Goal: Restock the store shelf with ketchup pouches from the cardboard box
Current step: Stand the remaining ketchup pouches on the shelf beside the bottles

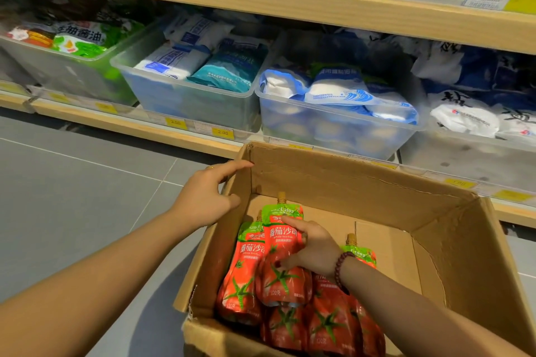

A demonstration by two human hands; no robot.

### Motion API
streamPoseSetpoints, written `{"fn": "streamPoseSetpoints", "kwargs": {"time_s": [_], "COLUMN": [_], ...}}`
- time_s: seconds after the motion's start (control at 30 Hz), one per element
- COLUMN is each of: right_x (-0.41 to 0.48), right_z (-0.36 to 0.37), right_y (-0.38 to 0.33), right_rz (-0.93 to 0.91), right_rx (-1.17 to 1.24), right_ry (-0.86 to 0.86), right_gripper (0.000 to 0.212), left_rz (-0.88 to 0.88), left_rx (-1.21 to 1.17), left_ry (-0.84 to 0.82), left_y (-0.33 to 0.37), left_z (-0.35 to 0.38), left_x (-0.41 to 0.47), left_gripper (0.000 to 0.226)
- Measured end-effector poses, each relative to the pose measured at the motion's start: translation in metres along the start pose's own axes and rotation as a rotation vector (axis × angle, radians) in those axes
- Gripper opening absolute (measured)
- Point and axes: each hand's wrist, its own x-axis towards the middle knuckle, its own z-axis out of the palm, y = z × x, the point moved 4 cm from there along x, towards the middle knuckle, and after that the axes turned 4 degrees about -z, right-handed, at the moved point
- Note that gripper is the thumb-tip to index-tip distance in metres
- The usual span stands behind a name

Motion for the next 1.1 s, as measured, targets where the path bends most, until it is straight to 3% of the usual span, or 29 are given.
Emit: {"fn": "streamPoseSetpoints", "kwargs": {"time_s": [0.2, 0.33, 0.47, 0.53, 0.67, 0.83, 1.0, 1.1], "right_x": [-0.029, -0.046, -0.056, -0.060, -0.074, -0.089, -0.089, -0.081], "right_z": [-0.011, -0.035, -0.073, -0.096, -0.140, -0.186, -0.212, -0.224], "right_y": [-0.026, -0.060, -0.105, -0.133, -0.197, -0.267, -0.311, -0.326], "right_rz": [-0.237, -0.433, -0.607, -0.668, -0.821, -0.932, -1.033, -1.023], "right_rx": [0.267, 0.319, 0.338, 0.283, 0.163, 0.031, -0.210, -0.318], "right_ry": [0.095, 0.196, 0.286, 0.320, 0.411, 0.475, 0.637, 0.639], "right_gripper": [0.091, 0.087, 0.086, 0.085, 0.084, 0.088, 0.093, 0.089], "left_rz": [0.041, 0.059, 0.177, 0.272, 0.432, 0.570, 0.620, 0.620], "left_rx": [0.089, 0.261, 0.053, -0.091, -0.295, -0.312, -0.320, -0.360], "left_ry": [0.004, 0.044, 0.165, 0.186, 0.022, -0.047, -0.057, -0.046], "left_y": [0.004, 0.011, 0.052, 0.085, 0.155, 0.215, 0.242, 0.252], "left_z": [-0.003, -0.011, -0.036, -0.049, -0.067, -0.089, -0.107, -0.117], "left_x": [0.000, -0.001, -0.001, 0.000, -0.002, 0.012, 0.041, 0.060], "left_gripper": [0.063, 0.068, 0.057, 0.055, 0.074, 0.090, 0.101, 0.102]}}
